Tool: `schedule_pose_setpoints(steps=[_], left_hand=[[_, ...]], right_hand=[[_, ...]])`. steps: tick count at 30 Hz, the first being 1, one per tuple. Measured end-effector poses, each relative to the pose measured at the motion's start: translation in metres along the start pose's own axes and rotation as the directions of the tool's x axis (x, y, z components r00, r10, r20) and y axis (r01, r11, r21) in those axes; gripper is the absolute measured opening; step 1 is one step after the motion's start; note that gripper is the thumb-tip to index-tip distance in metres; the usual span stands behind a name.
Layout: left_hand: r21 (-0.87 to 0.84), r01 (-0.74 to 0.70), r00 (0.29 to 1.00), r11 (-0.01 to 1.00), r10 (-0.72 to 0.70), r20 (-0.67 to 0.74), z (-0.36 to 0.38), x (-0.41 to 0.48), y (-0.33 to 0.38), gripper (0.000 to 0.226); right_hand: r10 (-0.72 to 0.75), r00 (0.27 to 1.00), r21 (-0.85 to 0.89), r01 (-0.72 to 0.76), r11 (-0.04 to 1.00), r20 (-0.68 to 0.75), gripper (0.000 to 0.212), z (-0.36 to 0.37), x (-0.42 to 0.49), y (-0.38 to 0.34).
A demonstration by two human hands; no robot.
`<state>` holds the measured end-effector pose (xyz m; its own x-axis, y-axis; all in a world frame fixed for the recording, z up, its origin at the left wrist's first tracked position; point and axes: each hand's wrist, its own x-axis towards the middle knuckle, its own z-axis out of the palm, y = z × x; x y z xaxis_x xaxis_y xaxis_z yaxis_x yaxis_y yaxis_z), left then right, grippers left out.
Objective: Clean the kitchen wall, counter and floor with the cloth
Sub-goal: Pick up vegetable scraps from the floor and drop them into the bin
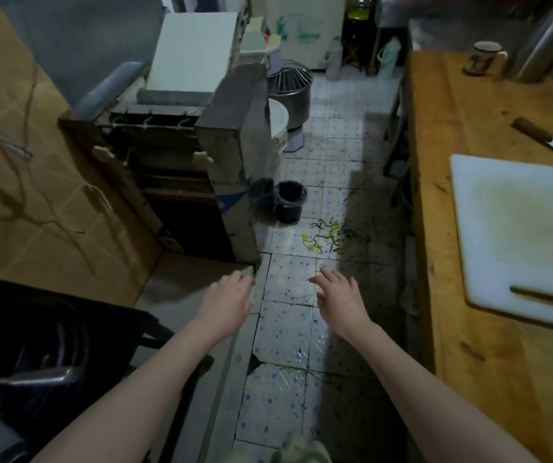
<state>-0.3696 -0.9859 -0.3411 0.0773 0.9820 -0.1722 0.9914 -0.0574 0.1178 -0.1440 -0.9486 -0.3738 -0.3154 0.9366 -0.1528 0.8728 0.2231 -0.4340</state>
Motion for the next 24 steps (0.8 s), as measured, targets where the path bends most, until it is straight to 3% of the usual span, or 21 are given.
schedule_pose_setpoints(steps=[8,15,24], left_hand=[[0.05,-0.079,0.994,0.996,0.075,0.079,-0.006,0.095,0.009,0.04],[0.118,-0.072,0.991,0.99,0.058,0.121,0.003,0.204,-0.009,0.037],[0.023,-0.13,0.984,0.991,0.126,0.125,0.001,0.343,-0.044,0.034]], right_hand=[[0.165,0.986,-0.003,-0.165,0.986,-0.005,0.053,-0.021,0.041,0.032],[0.298,0.954,-0.025,-0.297,0.955,0.019,0.058,-0.03,0.118,0.055],[0.439,0.898,-0.052,-0.438,0.897,0.014,0.059,-0.046,0.233,0.085]])
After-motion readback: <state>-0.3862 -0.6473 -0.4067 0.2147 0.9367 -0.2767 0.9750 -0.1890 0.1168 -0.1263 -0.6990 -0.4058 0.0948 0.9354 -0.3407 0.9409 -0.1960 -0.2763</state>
